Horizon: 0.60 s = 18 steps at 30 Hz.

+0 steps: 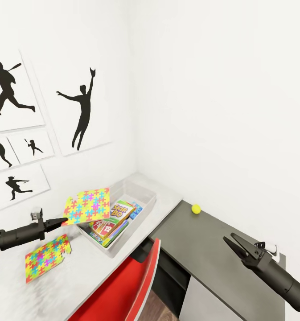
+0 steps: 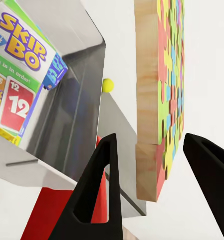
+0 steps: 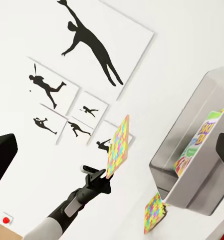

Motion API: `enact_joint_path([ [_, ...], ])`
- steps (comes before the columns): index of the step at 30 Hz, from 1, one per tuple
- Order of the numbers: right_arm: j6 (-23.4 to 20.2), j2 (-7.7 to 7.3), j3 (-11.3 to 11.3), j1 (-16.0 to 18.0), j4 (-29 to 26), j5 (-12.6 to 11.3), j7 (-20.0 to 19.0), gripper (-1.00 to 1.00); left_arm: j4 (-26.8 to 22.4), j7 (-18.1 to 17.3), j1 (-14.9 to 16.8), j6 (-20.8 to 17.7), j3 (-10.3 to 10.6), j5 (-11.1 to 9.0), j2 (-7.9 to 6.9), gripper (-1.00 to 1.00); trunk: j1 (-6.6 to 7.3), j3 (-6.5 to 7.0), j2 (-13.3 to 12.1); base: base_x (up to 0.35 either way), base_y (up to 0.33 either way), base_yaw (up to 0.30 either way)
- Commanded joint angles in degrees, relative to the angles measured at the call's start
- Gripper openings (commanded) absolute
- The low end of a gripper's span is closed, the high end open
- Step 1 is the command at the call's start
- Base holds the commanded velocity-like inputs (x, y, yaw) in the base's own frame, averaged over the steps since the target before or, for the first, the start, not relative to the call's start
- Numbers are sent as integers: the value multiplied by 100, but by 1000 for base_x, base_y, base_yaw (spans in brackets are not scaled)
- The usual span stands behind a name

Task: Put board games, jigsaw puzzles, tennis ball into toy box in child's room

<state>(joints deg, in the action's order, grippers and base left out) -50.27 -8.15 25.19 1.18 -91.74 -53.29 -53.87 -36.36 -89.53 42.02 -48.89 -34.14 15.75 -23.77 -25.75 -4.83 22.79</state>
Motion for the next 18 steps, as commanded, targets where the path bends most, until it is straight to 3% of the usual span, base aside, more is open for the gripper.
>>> enact_joint_path([
  [1,-26,-1,4,6,1,-6,-9,100,-3,-47,8,-60,-22,60,5,-100,-4,-13,13,0,0,0],
  [9,-27,-24,7,6,9,-6,-9,100,-71,-47,128,-259,-13,63,108,-100,-4,-13,13,0,0,0],
  [14,-32,-35,18,6,15,-6,-9,100,-270,-47,617,-742,23,117,509,-100,-4,-13,13,0,0,0],
  [15,-33,-37,19,6,15,-6,-9,100,-290,-30,813,-803,26,127,653,-100,-4,-13,13,0,0,0],
  [18,-35,-37,20,6,19,-6,-9,100,-304,448,1049,-866,26,115,909,-100,-4,-13,13,0,0,0],
])
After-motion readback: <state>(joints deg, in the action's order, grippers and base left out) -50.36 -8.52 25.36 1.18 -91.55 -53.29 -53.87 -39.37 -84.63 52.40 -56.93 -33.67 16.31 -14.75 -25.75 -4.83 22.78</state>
